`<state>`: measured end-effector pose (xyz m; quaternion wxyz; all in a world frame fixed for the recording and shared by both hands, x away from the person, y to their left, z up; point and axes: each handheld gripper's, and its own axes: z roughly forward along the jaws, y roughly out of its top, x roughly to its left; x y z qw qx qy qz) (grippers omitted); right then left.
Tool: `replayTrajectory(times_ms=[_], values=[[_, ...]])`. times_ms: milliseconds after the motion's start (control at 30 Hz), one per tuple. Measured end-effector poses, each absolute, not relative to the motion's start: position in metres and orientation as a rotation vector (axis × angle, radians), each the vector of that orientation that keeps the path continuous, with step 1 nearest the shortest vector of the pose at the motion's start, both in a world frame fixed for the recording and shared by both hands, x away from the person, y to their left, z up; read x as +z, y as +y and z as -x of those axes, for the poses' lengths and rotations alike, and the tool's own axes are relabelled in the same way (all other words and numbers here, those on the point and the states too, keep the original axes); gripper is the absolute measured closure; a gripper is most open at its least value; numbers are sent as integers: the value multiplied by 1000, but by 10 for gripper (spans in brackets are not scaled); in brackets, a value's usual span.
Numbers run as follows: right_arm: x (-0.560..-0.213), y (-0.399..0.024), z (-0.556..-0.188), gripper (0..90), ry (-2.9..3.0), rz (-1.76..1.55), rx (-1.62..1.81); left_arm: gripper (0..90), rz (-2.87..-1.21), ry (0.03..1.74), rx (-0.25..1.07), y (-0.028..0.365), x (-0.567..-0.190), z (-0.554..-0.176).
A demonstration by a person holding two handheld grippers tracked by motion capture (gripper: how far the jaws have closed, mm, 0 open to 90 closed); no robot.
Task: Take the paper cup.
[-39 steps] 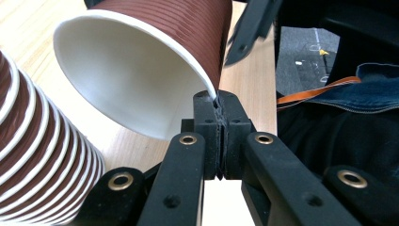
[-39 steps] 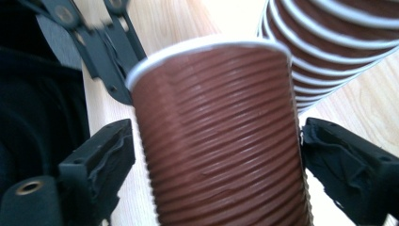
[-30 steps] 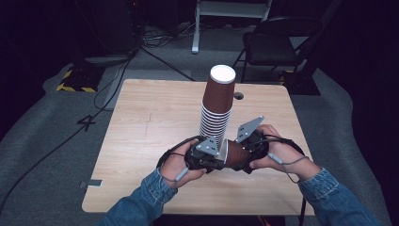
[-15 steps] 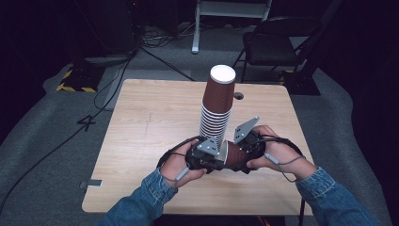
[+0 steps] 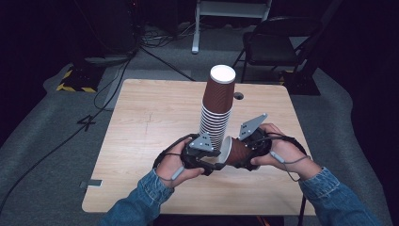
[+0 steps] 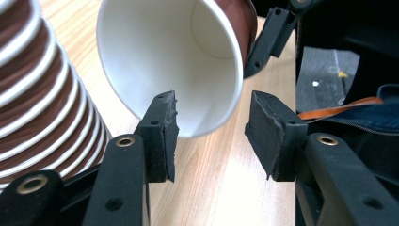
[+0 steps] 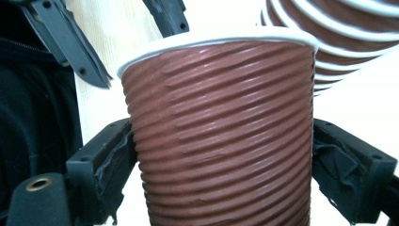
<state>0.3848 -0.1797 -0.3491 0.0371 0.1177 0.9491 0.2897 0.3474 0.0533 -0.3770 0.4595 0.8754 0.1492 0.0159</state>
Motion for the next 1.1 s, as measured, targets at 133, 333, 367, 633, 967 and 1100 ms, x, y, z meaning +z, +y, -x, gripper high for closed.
replayTrajectory(times_ms=[133, 333, 367, 633, 967, 1100], values=[[-342, -189, -385, 139, 2869, -379, 949, 476, -2133, 401, 56, 64, -376, -348], [-333, -203, -387, 139, 2773, -410, 1073, 462, -2116, 477, 82, 83, -378, -348], [-331, -206, -388, 139, 2749, -419, 1100, 456, -2113, 490, 86, 87, -378, -348], [-324, -227, -394, 139, 2555, -483, 1283, 373, -2111, 652, 146, 122, -394, -354], [-328, -254, -407, 139, 2304, -617, 1454, 318, -2110, 821, 225, 156, -416, -371], [-330, -265, -412, 139, 2208, -657, 1505, 315, -2112, 872, 226, 161, -423, -375]])
